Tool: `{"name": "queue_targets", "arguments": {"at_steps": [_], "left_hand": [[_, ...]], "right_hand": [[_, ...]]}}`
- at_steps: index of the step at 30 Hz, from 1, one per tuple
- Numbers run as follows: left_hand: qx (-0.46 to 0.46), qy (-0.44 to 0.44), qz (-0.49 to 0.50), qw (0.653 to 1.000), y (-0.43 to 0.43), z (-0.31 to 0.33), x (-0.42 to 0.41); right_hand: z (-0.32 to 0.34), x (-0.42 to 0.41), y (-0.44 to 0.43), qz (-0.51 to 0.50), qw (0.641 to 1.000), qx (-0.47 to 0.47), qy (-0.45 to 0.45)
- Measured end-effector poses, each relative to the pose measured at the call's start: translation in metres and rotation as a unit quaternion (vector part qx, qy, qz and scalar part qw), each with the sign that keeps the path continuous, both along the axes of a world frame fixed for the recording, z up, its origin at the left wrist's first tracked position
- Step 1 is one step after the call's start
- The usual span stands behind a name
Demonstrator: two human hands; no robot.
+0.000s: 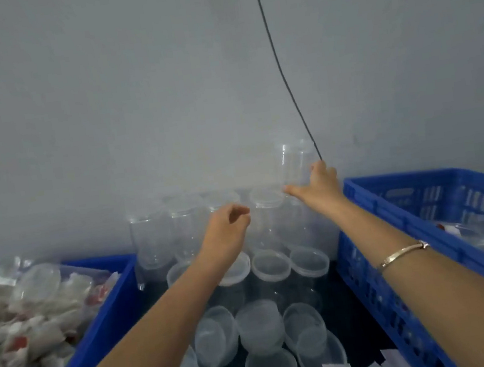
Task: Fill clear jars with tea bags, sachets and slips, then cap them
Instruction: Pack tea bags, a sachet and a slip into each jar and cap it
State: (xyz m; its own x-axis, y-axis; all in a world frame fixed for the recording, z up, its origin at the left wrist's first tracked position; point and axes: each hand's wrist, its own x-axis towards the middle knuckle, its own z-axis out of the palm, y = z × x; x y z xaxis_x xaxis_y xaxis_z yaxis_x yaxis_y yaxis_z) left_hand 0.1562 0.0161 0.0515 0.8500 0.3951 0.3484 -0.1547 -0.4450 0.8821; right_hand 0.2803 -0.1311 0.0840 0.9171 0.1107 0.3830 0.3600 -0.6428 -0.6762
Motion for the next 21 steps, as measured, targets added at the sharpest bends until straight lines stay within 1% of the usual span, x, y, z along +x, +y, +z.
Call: {"name": "queue_targets", "arguments": {"at_steps": [3, 7, 12, 15, 18, 21], "left_hand": [[-0.003, 0.016, -0.027, 1.0, -0.008, -0.018, 0.015], [-0.025, 0.039, -0.076, 0.996, -0.02, -0.045, 0.031], [-0.041, 0.039, -0.084, 0.995, -0.021, -0.045, 0.042], [-0.064, 0.034, -0.073, 0.995, -0.021, -0.034, 0.037], [-0.075, 0.029, -0.07, 0.994, -0.022, -0.022, 0.021], [-0.11, -0.005, -0.05, 0.993, -0.026, -0.008, -0.009]], "right_hand": [[-0.006, 0.026, 0.012, -0.046, 0.992, 0.116, 0.028], [-0.011, 0.054, 0.024, -0.041, 0.979, 0.191, 0.05], [-0.018, 0.065, 0.032, -0.044, 0.98, 0.191, 0.033], [-0.016, 0.054, 0.028, -0.043, 0.975, 0.217, 0.007], [-0.01, 0.024, 0.021, -0.014, 0.975, 0.221, -0.021], [-0.009, -0.028, 0.01, 0.039, 0.976, 0.211, -0.047]]}}
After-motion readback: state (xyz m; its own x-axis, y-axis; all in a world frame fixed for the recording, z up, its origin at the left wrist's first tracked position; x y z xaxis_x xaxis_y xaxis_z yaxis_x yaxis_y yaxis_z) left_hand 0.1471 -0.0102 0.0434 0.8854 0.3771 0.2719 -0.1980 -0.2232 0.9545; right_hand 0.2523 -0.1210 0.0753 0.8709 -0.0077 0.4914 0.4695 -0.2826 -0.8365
